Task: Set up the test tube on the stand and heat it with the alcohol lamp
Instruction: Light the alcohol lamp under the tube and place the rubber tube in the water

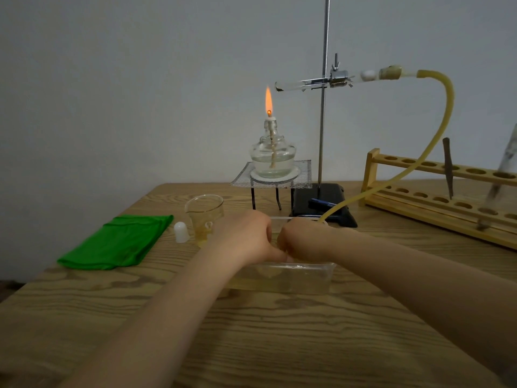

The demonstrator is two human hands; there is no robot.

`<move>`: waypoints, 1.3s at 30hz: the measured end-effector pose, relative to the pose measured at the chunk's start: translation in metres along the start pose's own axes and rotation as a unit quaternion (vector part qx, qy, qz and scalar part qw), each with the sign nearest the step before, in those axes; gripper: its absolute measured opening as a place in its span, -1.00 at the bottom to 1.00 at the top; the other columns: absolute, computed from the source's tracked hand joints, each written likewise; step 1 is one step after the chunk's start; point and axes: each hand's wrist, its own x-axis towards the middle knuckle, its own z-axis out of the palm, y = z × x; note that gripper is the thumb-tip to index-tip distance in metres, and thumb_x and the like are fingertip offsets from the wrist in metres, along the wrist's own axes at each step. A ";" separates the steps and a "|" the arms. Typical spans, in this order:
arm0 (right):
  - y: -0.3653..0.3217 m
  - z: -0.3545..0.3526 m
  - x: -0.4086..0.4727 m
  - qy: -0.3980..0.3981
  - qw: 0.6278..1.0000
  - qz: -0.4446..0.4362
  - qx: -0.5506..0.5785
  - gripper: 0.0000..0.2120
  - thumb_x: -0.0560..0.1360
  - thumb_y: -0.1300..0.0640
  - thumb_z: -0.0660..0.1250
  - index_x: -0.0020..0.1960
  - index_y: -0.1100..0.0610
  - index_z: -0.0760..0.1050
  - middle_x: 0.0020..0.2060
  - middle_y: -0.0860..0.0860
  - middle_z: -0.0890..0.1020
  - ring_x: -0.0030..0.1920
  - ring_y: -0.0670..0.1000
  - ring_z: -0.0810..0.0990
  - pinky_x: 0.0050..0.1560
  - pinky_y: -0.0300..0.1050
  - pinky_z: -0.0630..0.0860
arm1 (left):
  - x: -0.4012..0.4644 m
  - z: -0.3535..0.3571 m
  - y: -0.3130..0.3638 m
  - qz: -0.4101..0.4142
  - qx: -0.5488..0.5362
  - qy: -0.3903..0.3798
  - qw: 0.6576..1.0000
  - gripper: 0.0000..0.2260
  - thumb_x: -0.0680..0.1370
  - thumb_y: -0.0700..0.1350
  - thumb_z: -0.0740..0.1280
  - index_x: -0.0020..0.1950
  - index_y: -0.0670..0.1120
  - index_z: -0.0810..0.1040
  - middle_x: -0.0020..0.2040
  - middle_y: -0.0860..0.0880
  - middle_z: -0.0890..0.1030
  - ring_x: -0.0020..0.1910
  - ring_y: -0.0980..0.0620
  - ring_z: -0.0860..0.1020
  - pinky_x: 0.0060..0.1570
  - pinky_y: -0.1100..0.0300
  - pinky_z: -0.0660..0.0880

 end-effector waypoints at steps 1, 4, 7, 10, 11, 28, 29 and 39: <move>0.001 0.000 0.000 -0.003 1.000 0.000 0.009 -0.83 0.54 0.23 0.22 -0.09 0.05 0.56 -0.15 0.01 0.58 -0.06 0.07 0.58 -0.02 -0.02 0.53 | 0.001 0.001 0.000 -0.002 0.000 -0.002 1.000 -0.54 0.24 0.41 0.37 -0.12 0.08 0.53 -0.17 0.10 0.55 -0.19 0.09 0.52 -0.19 0.16 0.51; 0.001 0.000 -0.001 -0.007 1.000 -0.003 0.029 -0.81 0.53 0.23 0.21 -0.02 0.14 0.61 -0.06 0.08 0.63 -0.02 0.10 0.59 -0.02 -0.05 0.51 | 0.001 0.001 -0.001 -0.001 -0.002 -0.005 1.000 -0.51 0.22 0.44 0.36 -0.12 0.08 0.53 -0.16 0.11 0.56 -0.18 0.09 0.52 -0.16 0.13 0.53; 0.002 0.000 -0.001 -0.005 0.999 -0.004 0.039 -0.80 0.53 0.23 0.21 0.00 0.15 0.61 -0.04 0.09 0.64 -0.02 0.09 0.59 -0.09 -0.11 0.49 | -0.001 0.001 -0.002 0.001 -0.009 -0.005 1.000 -0.49 0.23 0.44 0.35 -0.09 0.07 0.53 -0.14 0.11 0.56 -0.18 0.09 0.52 -0.18 0.15 0.52; 0.000 -0.001 0.000 -0.009 0.999 -0.013 0.033 -0.80 0.53 0.23 0.22 0.04 0.18 0.60 -0.02 0.10 0.64 -0.01 0.09 0.60 -0.02 -0.10 0.53 | -0.001 0.001 -0.001 0.004 -0.008 -0.005 1.000 -0.48 0.23 0.45 0.34 -0.08 0.07 0.53 -0.13 0.11 0.56 -0.17 0.10 0.52 -0.19 0.16 0.51; -0.001 -0.001 0.000 -0.011 0.999 -0.014 0.033 -0.80 0.54 0.23 0.22 0.06 0.20 0.59 -0.02 0.11 0.64 -0.03 0.08 0.60 0.03 -0.09 0.53 | -0.001 0.001 -0.001 0.003 -0.010 -0.004 1.000 -0.49 0.23 0.45 0.34 -0.09 0.07 0.53 -0.13 0.11 0.57 -0.17 0.09 0.53 -0.20 0.16 0.50; -0.009 -0.001 0.003 -0.017 0.999 -0.015 0.049 -0.87 0.53 0.28 0.22 -0.08 0.26 0.54 -0.42 -0.03 0.38 -0.41 -0.07 0.34 -0.38 -0.31 0.25 | -0.002 0.001 0.001 -0.008 -0.019 -0.016 1.000 -0.48 0.24 0.44 0.36 -0.07 0.06 0.55 -0.11 0.09 0.58 -0.15 0.08 0.54 -0.24 0.18 0.48; -0.009 -0.001 0.003 -0.016 0.998 -0.012 0.053 -0.87 0.53 0.28 0.22 -0.07 0.27 0.54 -0.41 -0.02 0.39 -0.38 -0.04 0.37 -0.34 -0.29 0.29 | -0.002 0.001 0.001 -0.007 -0.020 -0.017 1.000 -0.48 0.24 0.43 0.36 -0.07 0.05 0.55 -0.11 0.09 0.59 -0.16 0.08 0.54 -0.24 0.19 0.48; -0.004 -0.002 -0.001 -0.006 0.998 -0.001 0.064 -0.80 0.55 0.24 0.20 0.07 0.23 0.57 -0.06 0.13 0.64 -0.09 0.07 0.59 0.01 -0.08 0.53 | -0.003 0.000 -0.002 -0.014 -0.041 -0.011 0.999 -0.54 0.33 0.40 0.30 -0.04 0.07 0.58 -0.08 0.09 0.60 -0.10 0.06 0.55 -0.08 0.11 0.53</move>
